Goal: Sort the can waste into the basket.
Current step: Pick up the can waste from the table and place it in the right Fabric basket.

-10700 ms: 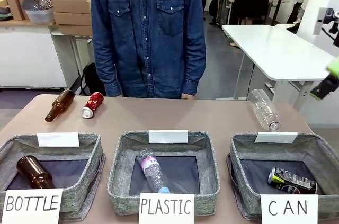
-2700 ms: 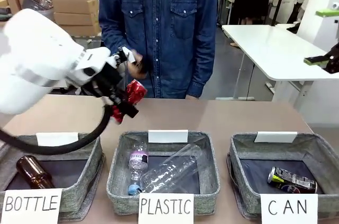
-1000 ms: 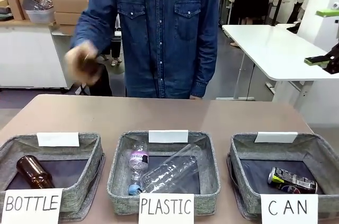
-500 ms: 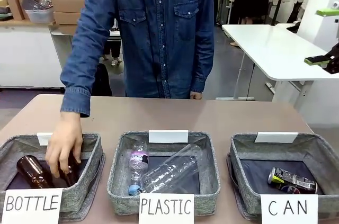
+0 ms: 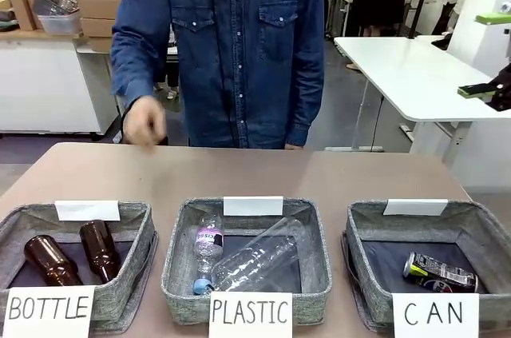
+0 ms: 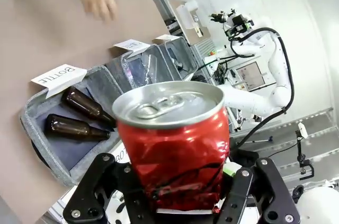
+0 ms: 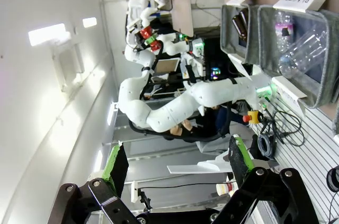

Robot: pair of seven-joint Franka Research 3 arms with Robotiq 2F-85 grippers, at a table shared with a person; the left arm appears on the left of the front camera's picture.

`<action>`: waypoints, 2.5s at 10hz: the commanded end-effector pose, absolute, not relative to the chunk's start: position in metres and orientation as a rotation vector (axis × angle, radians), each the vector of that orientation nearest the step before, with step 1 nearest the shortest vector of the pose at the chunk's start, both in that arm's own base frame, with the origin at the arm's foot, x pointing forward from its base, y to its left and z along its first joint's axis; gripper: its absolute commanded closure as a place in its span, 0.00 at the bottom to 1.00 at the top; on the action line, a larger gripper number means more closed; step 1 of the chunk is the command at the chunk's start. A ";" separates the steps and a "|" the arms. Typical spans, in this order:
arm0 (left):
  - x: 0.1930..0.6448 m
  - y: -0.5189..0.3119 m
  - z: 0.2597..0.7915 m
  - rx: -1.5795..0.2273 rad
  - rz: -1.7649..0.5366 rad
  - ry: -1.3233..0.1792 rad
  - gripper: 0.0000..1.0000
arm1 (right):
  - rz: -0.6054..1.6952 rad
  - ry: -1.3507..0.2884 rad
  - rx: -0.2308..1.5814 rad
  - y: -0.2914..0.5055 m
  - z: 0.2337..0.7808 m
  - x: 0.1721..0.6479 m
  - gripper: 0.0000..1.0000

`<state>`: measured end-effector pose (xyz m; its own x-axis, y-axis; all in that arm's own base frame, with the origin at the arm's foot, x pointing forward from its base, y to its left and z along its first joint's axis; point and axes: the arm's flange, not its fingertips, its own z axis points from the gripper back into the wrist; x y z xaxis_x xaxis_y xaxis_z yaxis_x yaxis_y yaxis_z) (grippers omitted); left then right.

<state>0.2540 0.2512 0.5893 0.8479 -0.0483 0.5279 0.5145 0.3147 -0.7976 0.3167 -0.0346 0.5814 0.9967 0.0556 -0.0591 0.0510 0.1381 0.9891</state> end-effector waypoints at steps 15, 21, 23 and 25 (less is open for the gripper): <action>0.379 -0.287 0.490 -1.475 -0.233 0.006 1.00 | -0.264 0.062 1.277 -0.166 0.564 0.229 0.00; 0.365 -0.298 0.482 -1.457 -0.256 0.025 1.00 | -0.295 0.037 1.301 -0.173 0.559 0.220 0.00; 0.370 -0.303 0.483 -1.470 -0.244 0.047 1.00 | -0.295 0.037 1.301 -0.173 0.559 0.220 0.00; 0.352 -0.377 0.482 -1.477 -0.320 0.026 1.00 | -0.295 0.037 1.301 -0.173 0.559 0.220 0.00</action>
